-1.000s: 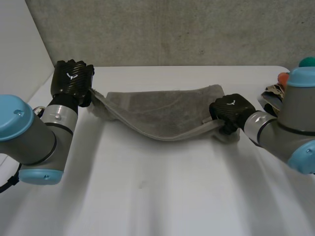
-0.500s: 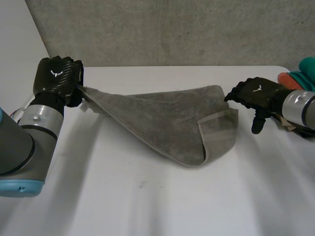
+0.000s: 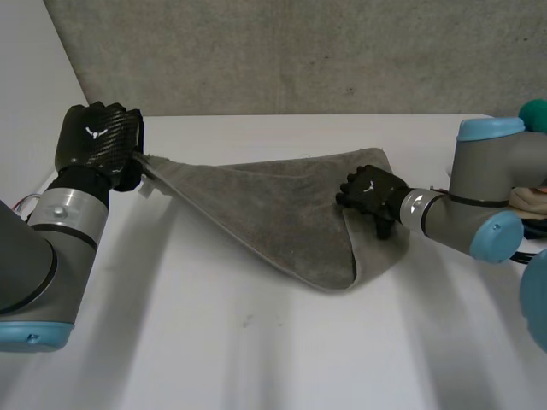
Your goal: Fold the laundry.
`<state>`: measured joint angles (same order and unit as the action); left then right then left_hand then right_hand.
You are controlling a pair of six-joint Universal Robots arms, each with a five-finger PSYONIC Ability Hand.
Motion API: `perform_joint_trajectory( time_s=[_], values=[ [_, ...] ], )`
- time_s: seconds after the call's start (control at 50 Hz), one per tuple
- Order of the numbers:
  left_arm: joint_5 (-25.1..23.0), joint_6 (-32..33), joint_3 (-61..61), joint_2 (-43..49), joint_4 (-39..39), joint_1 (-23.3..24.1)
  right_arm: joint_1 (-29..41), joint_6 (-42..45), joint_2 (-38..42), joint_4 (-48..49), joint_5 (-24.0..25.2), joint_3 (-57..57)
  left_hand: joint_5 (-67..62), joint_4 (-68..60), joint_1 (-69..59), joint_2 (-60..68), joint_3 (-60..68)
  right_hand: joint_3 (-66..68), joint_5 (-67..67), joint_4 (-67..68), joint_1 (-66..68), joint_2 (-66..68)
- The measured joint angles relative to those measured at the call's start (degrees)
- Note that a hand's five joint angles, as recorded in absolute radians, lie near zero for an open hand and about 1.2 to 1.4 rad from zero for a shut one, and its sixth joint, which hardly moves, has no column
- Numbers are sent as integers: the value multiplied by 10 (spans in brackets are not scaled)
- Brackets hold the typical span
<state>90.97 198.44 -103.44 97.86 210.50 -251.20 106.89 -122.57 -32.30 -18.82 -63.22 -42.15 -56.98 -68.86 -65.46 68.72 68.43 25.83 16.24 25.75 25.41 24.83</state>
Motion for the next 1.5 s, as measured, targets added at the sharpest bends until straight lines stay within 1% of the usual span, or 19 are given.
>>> perform_joint_trajectory(
  time_s=[0.06, 0.08, 0.12, 0.14, 0.3, 0.4, 0.48, 0.6, 0.72, 0.84, 0.98, 1.06, 1.14, 1.2, 1.22, 1.3, 1.36, 1.42, 1.5],
  values=[
    [0, 0, 1, 0, 0, -1, 0, 0, 15, 1, -13, 17, 0, 0, 0, 0, 0, 161, 155, 161, 168, 173],
    [0, 0, 2, 0, 0, -2, 0, 0, 17, 1, -17, 22, 0, 0, 0, 0, 0, 291, 283, 291, 295, 307],
    [0, 0, 4, -1, 0, -5, 0, 0, 18, 2, -22, 26, 0, 0, 0, 0, 0, 386, 379, 388, 387, 404],
    [0, 0, 5, -1, 0, -7, 0, -1, 16, 2, -25, 28, 0, 0, 0, 0, 0, 407, 394, 410, 389, 422],
    [1, 0, 17, -20, 0, -25, -3, -27, -51, 6, -40, 12, 0, 0, 0, 0, 0, 421, 396, 427, 389, 426],
    [2, 0, 28, -48, -4, -36, -14, -72, -151, 8, -49, -36, 0, 0, 0, 0, 0, 421, 396, 428, 389, 426],
    [2, 1, 42, -81, -25, -46, -53, -100, -254, -3, -59, -89, 0, 0, 0, 0, 0, 421, 396, 428, 389, 426],
    [1, 3, 79, -124, -106, -56, -123, -109, -403, -44, -85, -153, 0, 0, 0, 0, 0, 421, 396, 429, 389, 426],
    [0, 8, 129, -139, -222, -56, -142, -107, -495, -75, -94, -197, 0, 0, 0, 0, 0, 423, 396, 429, 389, 426],
    [0, 14, 169, -121, -328, -59, -137, -95, -507, -86, -97, -242, 0, 0, 0, 0, 0, 423, 396, 429, 389, 426],
    [2, 78, 192, -15, -375, -59, -105, -38, -399, -84, -144, -236, 0, 0, 0, 0, 0, 423, 396, 429, 389, 426],
    [5, 120, 231, 61, -363, -53, -84, -23, -332, -67, -182, -193, 0, 0, 0, 0, 0, 423, 396, 429, 389, 426],
    [7, 148, 330, 152, -314, -48, -55, -32, -262, 11, -214, -122, 0, 0, 0, 0, 0, 423, 396, 429, 389, 426],
    [9, 151, 445, 206, -221, -47, -37, -78, -238, 159, -224, -74, 0, 0, 0, 1, 0, 423, 396, 429, 389, 427],
    [12, 150, 484, 217, -174, -47, -33, -104, -240, 237, -226, -66, 0, 0, 0, 1, 0, 423, 396, 429, 389, 426],
    [25, 145, 547, 227, -61, -48, -31, -169, -258, 425, -227, -71, 0, 0, 0, 1, 0, 423, 396, 429, 389, 426],
    [38, 141, 565, 226, 2, -48, -30, -202, -271, 514, -225, -84, 0, 0, 0, 1, 0, 423, 396, 429, 389, 426],
    [47, 131, 560, 223, 36, -49, -29, -222, -279, 552, -223, -99, 0, 0, 0, 1, 0, 424, 396, 429, 389, 426],
    [48, 96, 511, 216, 46, -53, -29, -239, -278, 540, -219, -126, 0, 0, 0, 1, 0, 424, 396, 429, 389, 426]
  ],
)
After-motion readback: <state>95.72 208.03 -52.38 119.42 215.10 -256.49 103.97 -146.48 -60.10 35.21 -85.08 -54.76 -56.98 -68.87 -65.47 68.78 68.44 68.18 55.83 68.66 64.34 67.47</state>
